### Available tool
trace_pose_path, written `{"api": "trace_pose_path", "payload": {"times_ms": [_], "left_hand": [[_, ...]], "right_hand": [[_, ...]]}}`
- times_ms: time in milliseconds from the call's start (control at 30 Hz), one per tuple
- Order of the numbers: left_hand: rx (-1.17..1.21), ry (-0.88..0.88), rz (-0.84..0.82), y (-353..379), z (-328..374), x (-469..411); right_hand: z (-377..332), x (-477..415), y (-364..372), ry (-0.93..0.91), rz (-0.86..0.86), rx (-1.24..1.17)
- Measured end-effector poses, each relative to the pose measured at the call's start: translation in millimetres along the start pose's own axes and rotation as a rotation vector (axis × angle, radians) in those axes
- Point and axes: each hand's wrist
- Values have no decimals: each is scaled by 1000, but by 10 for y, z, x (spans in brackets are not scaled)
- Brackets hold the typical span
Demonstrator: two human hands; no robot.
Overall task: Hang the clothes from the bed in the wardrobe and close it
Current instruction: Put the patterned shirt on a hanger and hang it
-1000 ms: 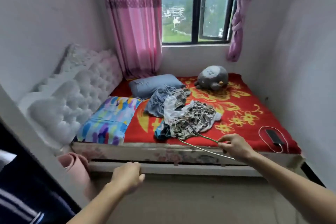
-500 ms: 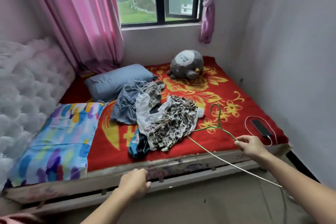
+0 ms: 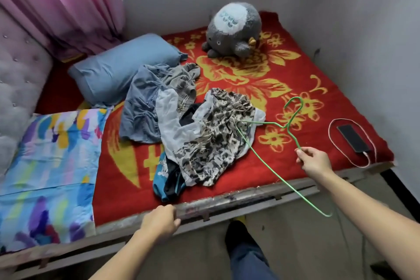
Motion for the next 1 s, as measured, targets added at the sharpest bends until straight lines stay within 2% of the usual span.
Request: {"api": "trace_pose_path", "payload": {"times_ms": [200, 367, 467, 533, 633, 700, 767, 867, 933, 1000], "left_hand": [[12, -92, -73, -287, 100, -1073], [-5, -6, 6, -434, 252, -2133], [-67, 38, 22, -256, 274, -2711], [-175, 109, -33, -14, 242, -3025], [-358, 217, -11, 331, 86, -3355], [-411, 178, 27, 452, -41, -3488], [-414, 171, 34, 471, -145, -3576], [-271, 250, 135, 357, -231, -3641], [-51, 286, 236, 205, -248, -3623], [265, 209, 295, -56, -198, -3567]], "right_hand": [[-436, -1443, 802, 293, -6, -275], [-683, -2573, 1433, 456, 15, -310], [-558, -3001, 1786, 498, -30, -192], [-291, -3131, 1989, 483, -96, 96], [58, -3049, 2229, 355, 51, 562], [142, -2764, 2435, 69, 28, 659], [126, -2394, 2652, -207, -154, 659], [27, -1848, 2969, -389, -527, 694], [-130, -1549, 3185, -526, -711, 731], [-295, -1363, 3365, -597, -823, 705]]}}
Point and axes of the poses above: each hand's wrist, its own x-axis away from the middle knuckle, its own y-axis out of the palm, z = x × y, and after that the axes turned 13 degrees about x, right-handed
